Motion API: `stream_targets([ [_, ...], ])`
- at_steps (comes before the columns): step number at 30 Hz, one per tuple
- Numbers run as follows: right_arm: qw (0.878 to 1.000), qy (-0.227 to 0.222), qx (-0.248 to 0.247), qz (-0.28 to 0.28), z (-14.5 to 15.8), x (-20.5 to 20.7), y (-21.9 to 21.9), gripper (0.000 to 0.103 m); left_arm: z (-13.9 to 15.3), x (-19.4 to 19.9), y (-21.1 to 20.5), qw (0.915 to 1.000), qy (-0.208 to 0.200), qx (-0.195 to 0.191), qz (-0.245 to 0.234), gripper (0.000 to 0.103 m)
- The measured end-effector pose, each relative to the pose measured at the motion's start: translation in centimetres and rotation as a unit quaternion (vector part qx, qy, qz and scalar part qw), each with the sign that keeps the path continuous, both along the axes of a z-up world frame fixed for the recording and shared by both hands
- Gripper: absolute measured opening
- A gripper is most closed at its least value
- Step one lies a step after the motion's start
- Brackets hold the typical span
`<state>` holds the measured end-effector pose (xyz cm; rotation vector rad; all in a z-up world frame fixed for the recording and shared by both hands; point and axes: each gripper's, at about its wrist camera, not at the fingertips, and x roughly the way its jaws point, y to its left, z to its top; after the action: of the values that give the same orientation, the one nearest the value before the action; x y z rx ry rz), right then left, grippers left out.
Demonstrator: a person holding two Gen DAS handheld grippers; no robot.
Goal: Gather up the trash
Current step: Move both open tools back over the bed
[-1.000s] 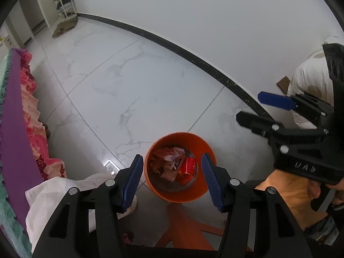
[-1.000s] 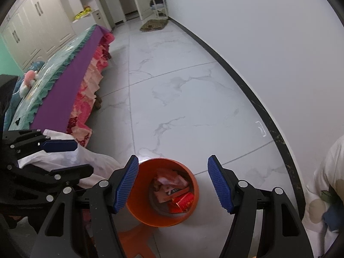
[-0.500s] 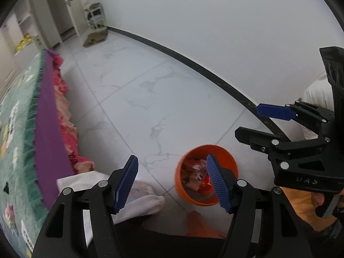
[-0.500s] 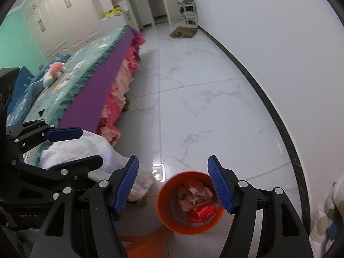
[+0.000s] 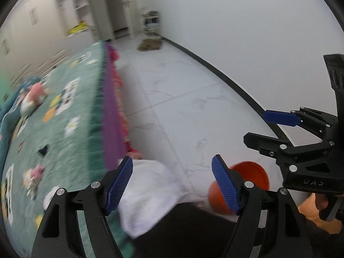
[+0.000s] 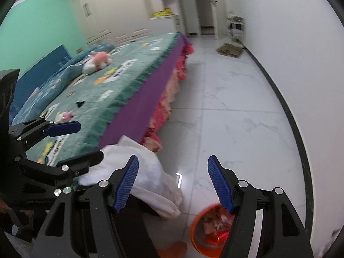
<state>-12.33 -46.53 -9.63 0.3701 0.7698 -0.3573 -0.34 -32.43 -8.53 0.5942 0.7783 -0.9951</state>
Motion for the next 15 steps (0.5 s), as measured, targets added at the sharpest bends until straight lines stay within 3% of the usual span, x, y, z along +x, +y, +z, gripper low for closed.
stream_targets([
  [6, 0.997, -0.013, -0.009, 0.075, 1.8, 6.1, 4.4, 0.067, 1.1, 3.9, 5.0, 0.9966, -0.009, -0.012, 0.081, 0.080],
  [15, 0.985, -0.017, -0.016, 0.173, 2.8, 14.9, 11.5, 0.067, 2.2, 9.3, 12.8, 0.9809, -0.011, -0.019, 0.194, 0.080],
])
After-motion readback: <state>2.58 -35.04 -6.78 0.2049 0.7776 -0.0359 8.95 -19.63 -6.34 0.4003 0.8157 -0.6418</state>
